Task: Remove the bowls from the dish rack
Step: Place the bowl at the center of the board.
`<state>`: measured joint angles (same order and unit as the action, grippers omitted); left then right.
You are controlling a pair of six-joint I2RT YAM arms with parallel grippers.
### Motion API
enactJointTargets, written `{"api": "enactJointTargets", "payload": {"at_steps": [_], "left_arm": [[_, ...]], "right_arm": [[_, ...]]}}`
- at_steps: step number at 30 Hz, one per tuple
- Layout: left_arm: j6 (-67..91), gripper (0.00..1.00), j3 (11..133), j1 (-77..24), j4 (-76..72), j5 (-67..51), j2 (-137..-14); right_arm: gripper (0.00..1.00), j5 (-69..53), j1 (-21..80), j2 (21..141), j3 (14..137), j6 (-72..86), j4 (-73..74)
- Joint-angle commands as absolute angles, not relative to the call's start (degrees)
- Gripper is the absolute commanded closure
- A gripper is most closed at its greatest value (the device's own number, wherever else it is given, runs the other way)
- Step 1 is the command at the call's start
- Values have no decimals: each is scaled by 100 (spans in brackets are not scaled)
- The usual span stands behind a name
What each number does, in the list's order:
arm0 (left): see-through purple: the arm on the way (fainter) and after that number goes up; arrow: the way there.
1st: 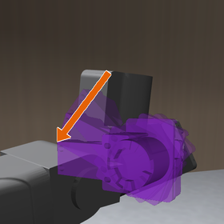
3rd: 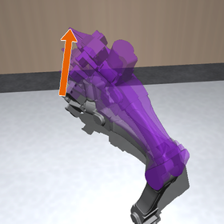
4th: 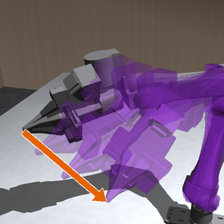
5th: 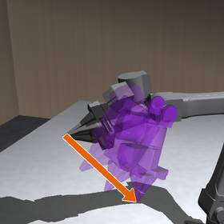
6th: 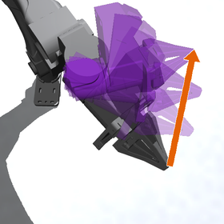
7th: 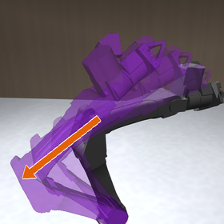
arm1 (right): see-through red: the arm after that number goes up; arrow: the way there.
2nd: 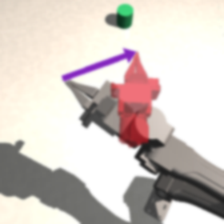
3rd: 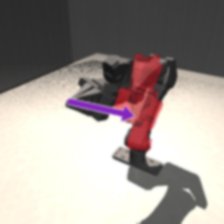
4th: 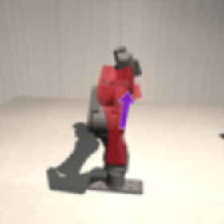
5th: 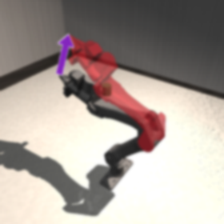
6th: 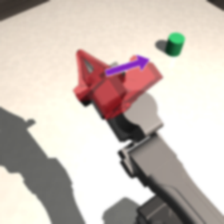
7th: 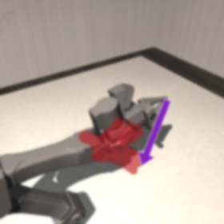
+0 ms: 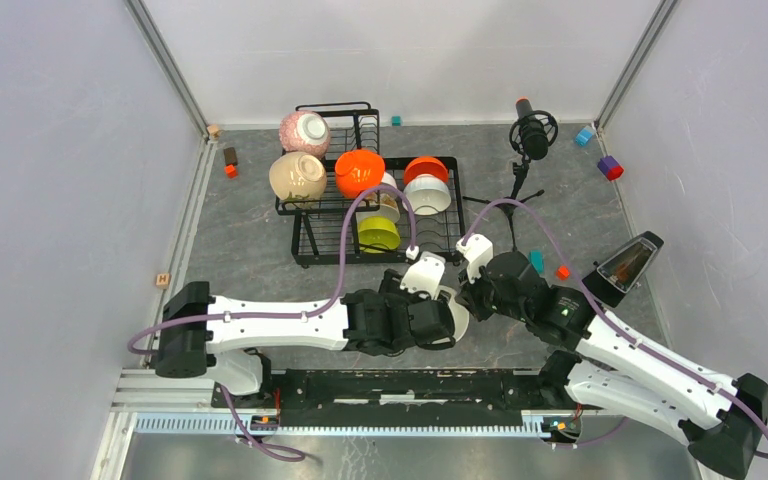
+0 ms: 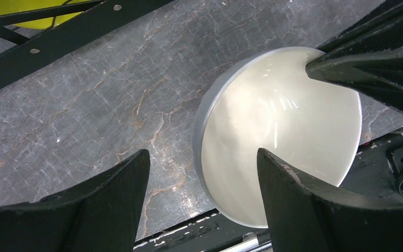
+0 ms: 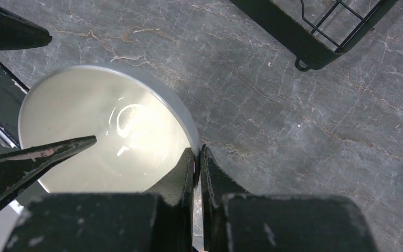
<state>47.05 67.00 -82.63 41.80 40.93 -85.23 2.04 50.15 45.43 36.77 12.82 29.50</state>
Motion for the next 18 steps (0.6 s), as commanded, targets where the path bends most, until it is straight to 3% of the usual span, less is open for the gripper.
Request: {"api": "enactJointTargets", "payload": {"at_steps": [1,12,18], "left_arm": [[5118,21,7035,-8276,4365,4488,-8655],[5128,46,7106,-8275,4438,4425,-8921],[5133,65,7069,-8272,4428,4368,-8939]], "right_arm": [[100,218,5026,4516,3850,1437,2645],[100,219,5027,4480,3806,1520,2558],[100,181,5021,4440,3771,1543,2550]]}}
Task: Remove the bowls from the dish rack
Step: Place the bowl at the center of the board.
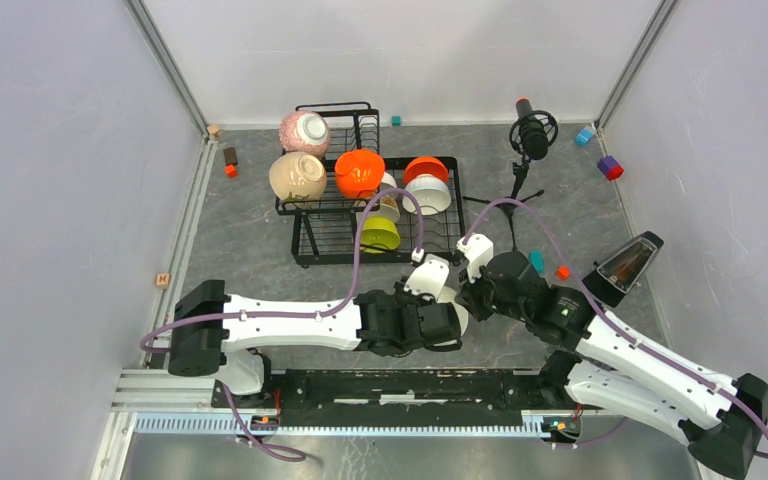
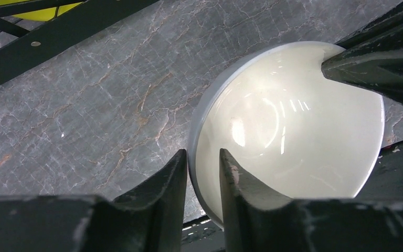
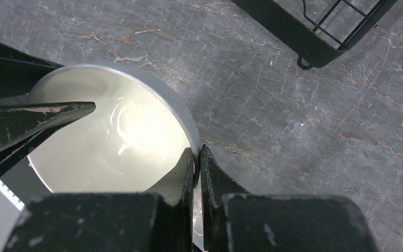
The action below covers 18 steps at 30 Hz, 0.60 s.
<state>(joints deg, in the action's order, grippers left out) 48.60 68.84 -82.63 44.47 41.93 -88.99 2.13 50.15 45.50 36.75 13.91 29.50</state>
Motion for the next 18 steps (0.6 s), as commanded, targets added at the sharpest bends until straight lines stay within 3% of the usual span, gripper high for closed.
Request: {"api": "enactJointTargets", "payload": {"at_steps": [1,7,11,14,18], "left_arm": [[5125,68,7075,-8271,4426,4360,-8945],[5074,97,7108,-8279,4414,4298,-8956],[5069,98,7113,-8278,4368,4254,-8957],[5096,98,7063,-8274,4293,4250,-8889],[5128,98,6971,-8275,4253,4275,-8705]], "right_arm": [[100,181,5027,4432,3778,1541,2564],[100,111,5028,4331,3797,1540,2612],[100,47,5028,4322,3812,1541,2652],[81,11,5028,4316,3814,1521,2679],[40,-237,5027,4232,3973,1414,2762]]}}
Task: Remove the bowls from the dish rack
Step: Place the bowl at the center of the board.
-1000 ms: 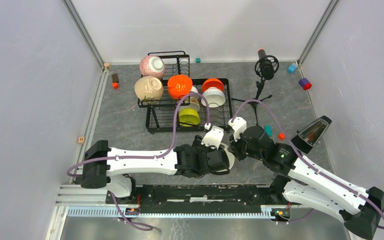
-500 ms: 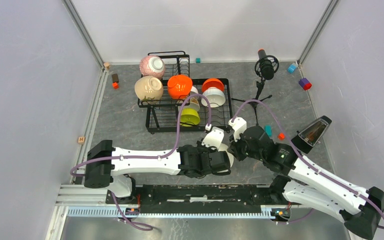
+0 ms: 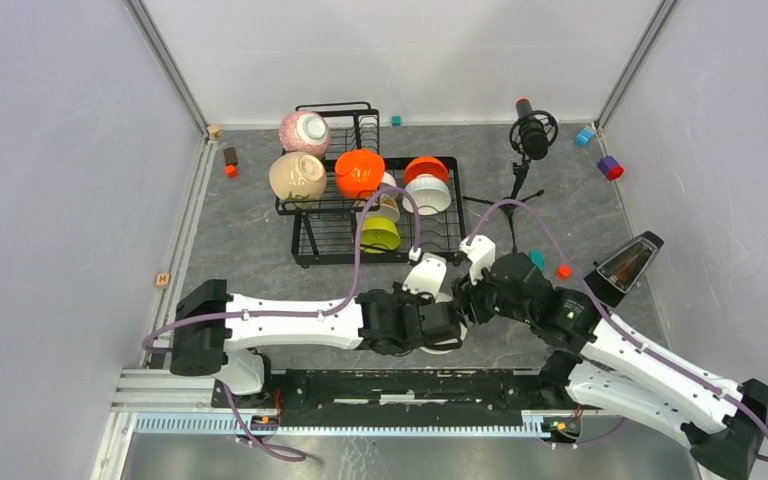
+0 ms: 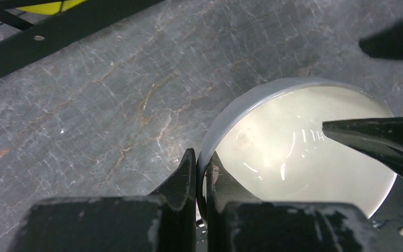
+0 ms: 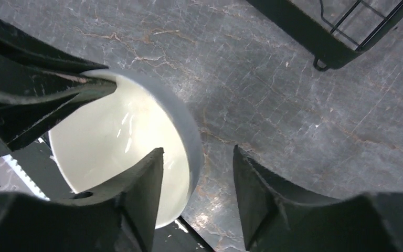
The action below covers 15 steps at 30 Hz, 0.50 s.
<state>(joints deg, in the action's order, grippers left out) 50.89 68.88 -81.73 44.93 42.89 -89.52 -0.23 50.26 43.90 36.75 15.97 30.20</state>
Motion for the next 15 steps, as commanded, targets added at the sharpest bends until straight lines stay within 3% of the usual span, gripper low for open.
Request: {"api": "enactJointTargets", "payload": {"at_steps": [1,2,3,9,15], "left_arm": [[5110,98,6966,-8278,4252,4303,-8619],[5079,98,6952,-8277,4263,4326,-8554],[5035,98,6948,-8277,4262,4356,-8464],[4681,98,7165,-8271,4671,4850,-7841],[3854,98,7700,-8245,5053,5742,-7241]], "right_arm": [[31,-192,5033,4191,4042,1392,2810],[21,-58,5036,4124,4127,1389,2859],[3,30,5036,4045,4223,1362,2921],[2,738,5031,3455,4333,1247,2895],[2,985,5024,2584,3589,1329,2113]]}}
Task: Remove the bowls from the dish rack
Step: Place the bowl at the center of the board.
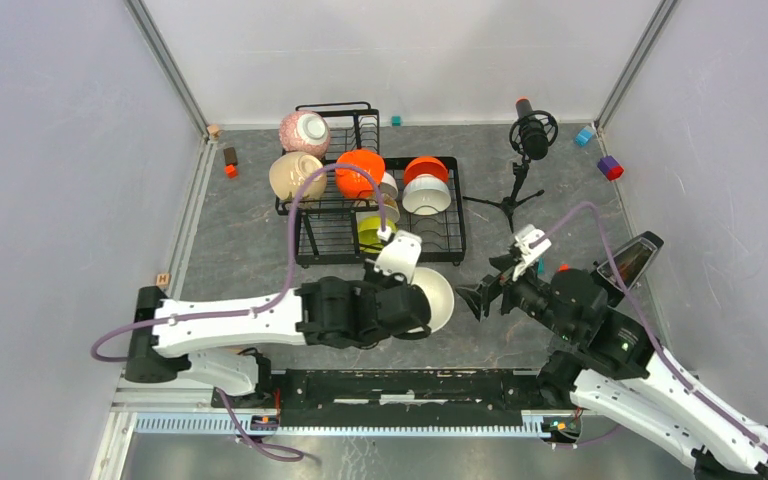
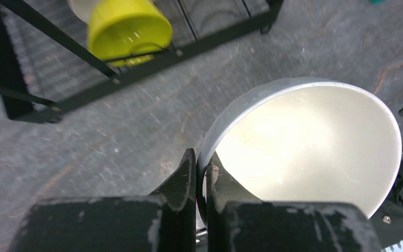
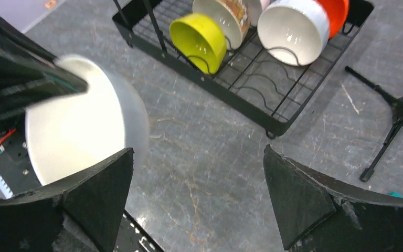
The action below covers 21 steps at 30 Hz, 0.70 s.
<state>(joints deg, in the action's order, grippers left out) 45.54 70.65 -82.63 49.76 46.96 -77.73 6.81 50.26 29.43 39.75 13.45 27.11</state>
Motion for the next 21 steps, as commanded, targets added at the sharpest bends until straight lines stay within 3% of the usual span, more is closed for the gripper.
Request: {"api": "enactJointTargets", "payload": {"at_steps": [1,4,10,21], "left_arm": [[3725,98,7872,-8210,5159,5917,-7197],[3325,98,8298,-7956,5317,6167,-7068],[2599,98,8452,-6512,4734,5163,-6473],[2188,98,8820,-4454,4284,4525,-6135]], "right_arm": [[2,968,5028,2523,3465,1282,1998],[2,891,5027,2422,3143,1134,1751],[2,722,5027,2321,2624,1031,1406],[2,520,5028,2155,1920,1222,1039]]}}
